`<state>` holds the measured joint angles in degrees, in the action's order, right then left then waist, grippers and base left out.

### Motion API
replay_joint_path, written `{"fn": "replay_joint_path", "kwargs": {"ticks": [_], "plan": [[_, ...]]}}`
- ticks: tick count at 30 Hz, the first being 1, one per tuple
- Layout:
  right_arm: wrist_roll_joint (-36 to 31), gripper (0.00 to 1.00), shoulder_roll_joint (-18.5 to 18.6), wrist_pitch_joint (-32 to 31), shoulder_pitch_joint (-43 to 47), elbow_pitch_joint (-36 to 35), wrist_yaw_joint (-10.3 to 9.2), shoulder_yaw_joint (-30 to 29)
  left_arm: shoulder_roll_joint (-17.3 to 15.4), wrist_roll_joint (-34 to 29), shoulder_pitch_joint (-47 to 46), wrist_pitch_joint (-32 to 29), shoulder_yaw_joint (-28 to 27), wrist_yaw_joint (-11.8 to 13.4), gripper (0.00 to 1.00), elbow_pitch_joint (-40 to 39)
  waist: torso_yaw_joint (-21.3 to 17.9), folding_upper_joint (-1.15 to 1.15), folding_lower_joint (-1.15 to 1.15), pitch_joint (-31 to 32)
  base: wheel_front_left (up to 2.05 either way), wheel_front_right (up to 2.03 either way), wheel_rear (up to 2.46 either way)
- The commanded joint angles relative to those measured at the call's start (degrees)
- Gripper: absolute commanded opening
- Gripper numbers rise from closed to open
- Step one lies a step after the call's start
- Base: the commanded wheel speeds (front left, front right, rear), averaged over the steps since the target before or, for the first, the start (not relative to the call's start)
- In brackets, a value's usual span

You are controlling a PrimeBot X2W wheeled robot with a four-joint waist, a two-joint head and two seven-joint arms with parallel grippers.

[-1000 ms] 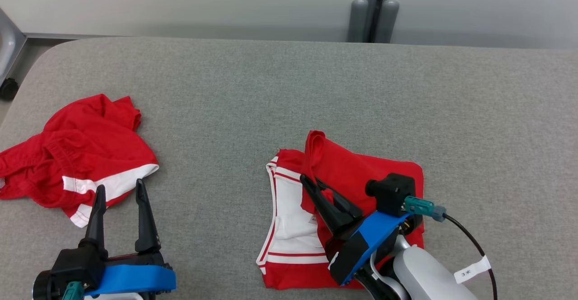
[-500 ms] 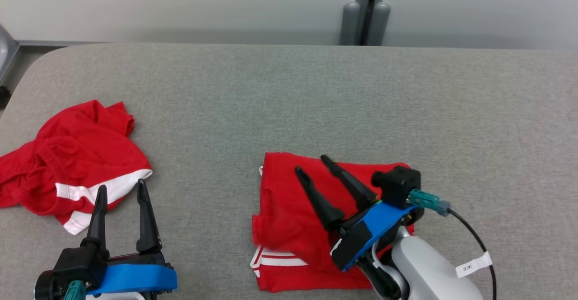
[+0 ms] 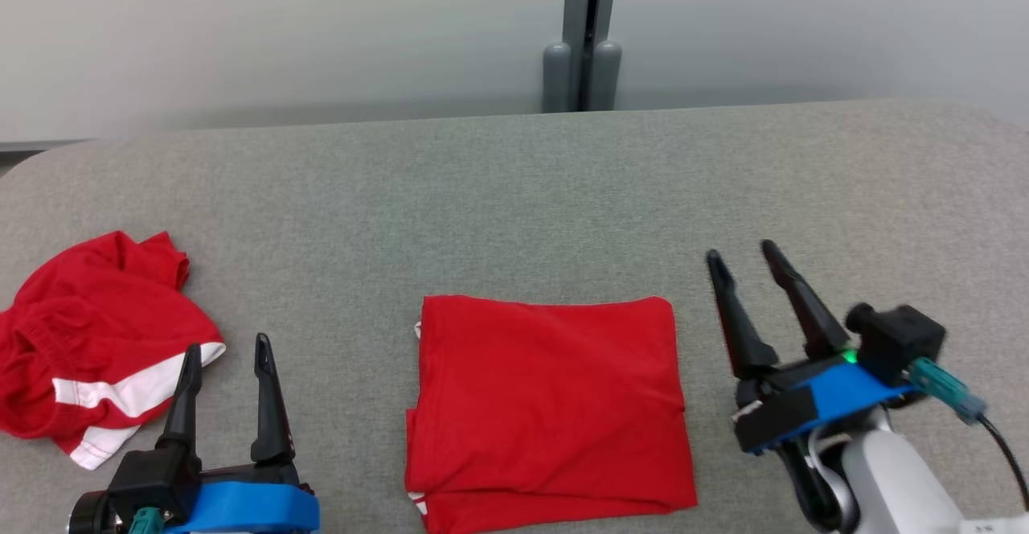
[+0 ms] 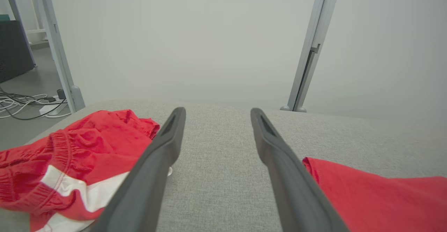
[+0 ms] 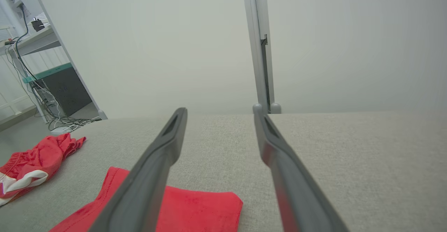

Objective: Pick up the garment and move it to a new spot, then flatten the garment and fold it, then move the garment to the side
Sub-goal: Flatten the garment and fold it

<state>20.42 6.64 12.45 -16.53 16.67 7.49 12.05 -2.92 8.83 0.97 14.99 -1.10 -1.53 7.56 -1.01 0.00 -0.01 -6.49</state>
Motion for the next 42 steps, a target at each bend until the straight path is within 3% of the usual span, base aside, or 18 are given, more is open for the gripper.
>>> {"fn": "replay_joint_path", "kwargs": {"ticks": [1,8,16,42], "plan": [[-0.42,1.0,0.17,-0.21,1.99,-1.15,0.01,-1.58,0.03,-0.42,0.53,0.26,-0.07,0.1,1.0,0.39,-0.71,0.0,0.01,0.63,0.0,0.0,0.0],[-2.91,1.0,-0.86,-2.24,10.01,-6.31,0.01,-8.85,-0.07,-1.54,1.36,0.26,-0.35,0.42,1.0,1.09,-1.97,0.0,0.01,2.42,0.0,0.0,0.0],[-5.15,1.0,-2.77,-4.39,16.92,-11.28,0.01,-12.58,-0.81,-1.9,2.92,0.05,-0.26,0.47,1.0,0.83,-1.62,0.0,0.01,4.62,0.0,0.0,0.0],[-7.65,1.0,-3.77,-9.43,21.69,-17.08,0.01,-13.08,-3.47,-1.46,6.8,-7.05,0.45,1.61,1.0,-6.52,0.95,0.0,0.01,6.44,0.0,0.0,0.0]]}}
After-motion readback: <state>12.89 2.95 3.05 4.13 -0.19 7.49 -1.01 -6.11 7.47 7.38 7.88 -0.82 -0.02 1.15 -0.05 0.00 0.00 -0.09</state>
